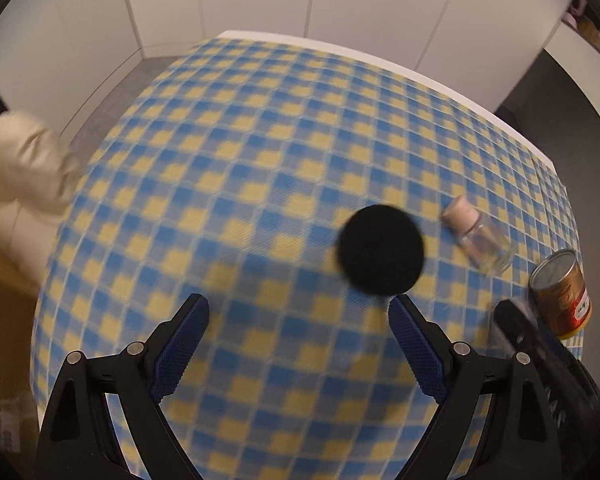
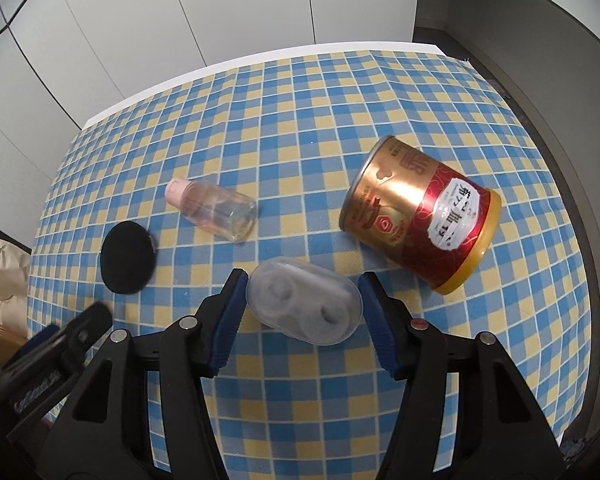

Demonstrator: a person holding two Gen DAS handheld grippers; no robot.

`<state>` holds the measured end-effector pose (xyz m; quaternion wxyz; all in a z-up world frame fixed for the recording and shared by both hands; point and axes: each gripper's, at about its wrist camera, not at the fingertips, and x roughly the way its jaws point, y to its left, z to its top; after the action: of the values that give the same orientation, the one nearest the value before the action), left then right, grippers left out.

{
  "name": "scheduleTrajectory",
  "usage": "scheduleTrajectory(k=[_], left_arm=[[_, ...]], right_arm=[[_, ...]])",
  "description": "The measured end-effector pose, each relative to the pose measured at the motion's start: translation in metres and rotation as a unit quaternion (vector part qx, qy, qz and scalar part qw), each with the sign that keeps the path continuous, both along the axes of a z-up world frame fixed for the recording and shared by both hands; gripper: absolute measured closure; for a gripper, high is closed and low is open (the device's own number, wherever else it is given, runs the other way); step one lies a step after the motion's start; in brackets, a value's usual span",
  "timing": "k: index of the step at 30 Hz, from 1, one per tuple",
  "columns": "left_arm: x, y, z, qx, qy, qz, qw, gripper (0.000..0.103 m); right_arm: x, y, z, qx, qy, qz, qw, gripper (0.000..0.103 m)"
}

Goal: Organize objects
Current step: 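Grasp the clear two-well case with the right tool while the left tool grasps the black puff, then lift the clear case and black puff off the cloth with both tools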

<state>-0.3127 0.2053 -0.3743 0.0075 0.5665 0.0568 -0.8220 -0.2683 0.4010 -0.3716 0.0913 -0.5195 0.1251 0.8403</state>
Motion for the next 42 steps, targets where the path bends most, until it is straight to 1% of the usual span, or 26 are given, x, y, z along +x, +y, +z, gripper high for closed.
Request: scheduleTrajectory(k=[3,6,9,11,12,14,16,17,21,24,25,26,30,33,36,37,42], left_arm=[[-0.01,0.012,-0.001,-0.011,0.007,-0.009,0.9999,0.012],[-0.02,0.018,-0.005,-0.011,0.005,-0.007,0.9999,0.011],[-0.024,0.022,-0.004,-0.012,0.015,-0.008,0.9998,0.016],[-0.025,0.027,-0.002,-0.013,0.023,-0.021,0.9994,0.027],[-0.025,0.031,-0.001,-0.018,0.026,-0.03,0.999,0.031],[-0.025,0.037,0.0,-0.028,0.032,-0.042,0.9982,0.044],[-0.023,0.043,0.0,-0.041,0.039,-0.055,0.9969,0.053],[-0.023,0.045,0.0,-0.046,0.042,-0.058,0.9964,0.055],[-0.02,0.047,0.002,-0.054,0.044,-0.062,0.9956,0.056],[0.001,0.05,0.009,-0.054,0.043,-0.062,0.9957,0.057],[0.003,0.049,0.01,-0.055,0.041,-0.061,0.9957,0.057],[0.003,0.049,0.01,-0.057,0.04,-0.061,0.9957,0.057],[0.004,0.032,0.017,-0.066,0.041,-0.058,0.9953,0.058],[0.003,0.022,0.031,-0.08,0.047,-0.062,0.9937,0.058],[-0.003,0.013,0.054,-0.094,0.055,-0.062,0.9921,0.058],[-0.004,0.011,0.061,-0.095,0.059,-0.061,0.9918,0.058],[-0.003,0.002,0.102,-0.094,0.071,-0.057,0.9913,0.058]], right_arm=[[0.003,0.002,0.0,-0.006,0.003,0.004,1.0,0.043],[0.006,0.005,-0.001,-0.007,0.002,0.003,1.0,0.043],[0.008,0.005,-0.002,-0.015,0.005,0.006,1.0,0.043],[0.01,0.003,-0.002,-0.016,0.007,0.01,1.0,0.043],[0.011,0.002,-0.002,-0.016,0.007,0.012,1.0,0.043],[0.012,0.0,-0.003,-0.015,0.008,0.015,1.0,0.043],[0.014,-0.002,-0.003,-0.016,0.008,0.016,1.0,0.043],[0.015,-0.003,-0.004,-0.015,0.008,0.017,1.0,0.043],[0.022,0.0,-0.003,-0.008,0.007,0.02,1.0,0.043],[0.023,0.001,-0.004,-0.006,0.006,0.02,1.0,0.043],[0.024,0.001,-0.005,-0.006,0.005,0.021,1.0,0.043],[0.017,0.011,-0.008,-0.006,0.004,0.021,1.0,0.043],[0.012,0.008,-0.009,-0.004,0.004,0.02,1.0,0.043],[0.013,0.004,0.003,0.0,0.009,0.022,1.0,0.043],[0.009,-0.004,0.022,0.007,0.017,0.03,0.999,0.043],[0.002,0.0,0.033,0.007,0.018,0.032,0.999,0.043],[-0.007,0.0,0.065,0.001,0.018,0.031,0.999,0.043]])
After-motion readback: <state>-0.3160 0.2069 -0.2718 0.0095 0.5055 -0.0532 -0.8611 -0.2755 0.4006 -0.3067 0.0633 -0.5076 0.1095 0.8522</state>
